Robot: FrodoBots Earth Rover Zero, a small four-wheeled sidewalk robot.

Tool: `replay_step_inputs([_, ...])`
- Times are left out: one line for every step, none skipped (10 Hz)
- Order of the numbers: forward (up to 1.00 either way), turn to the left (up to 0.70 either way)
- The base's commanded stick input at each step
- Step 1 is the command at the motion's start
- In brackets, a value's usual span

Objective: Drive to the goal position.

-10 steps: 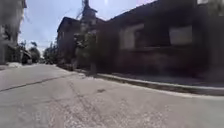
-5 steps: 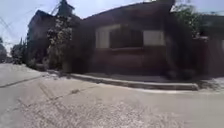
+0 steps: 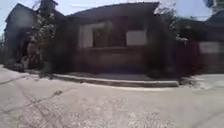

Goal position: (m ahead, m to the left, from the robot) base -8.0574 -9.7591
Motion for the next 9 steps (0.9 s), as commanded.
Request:
replay_step_inputs([0.00,-0.85])
replay_step_inputs([0.00,-0.85])
replay_step_inputs([0.00,-0.85])
replay_step_inputs([0.00,-0.85])
replay_step_inputs([0.00,-0.85])
replay_step_inputs([0.00,-0.85])
replay_step_inputs([0.00,-0.85])
replay_step_inputs([0.00,-0.85])
replay_step_inputs([0.00,-0.85])
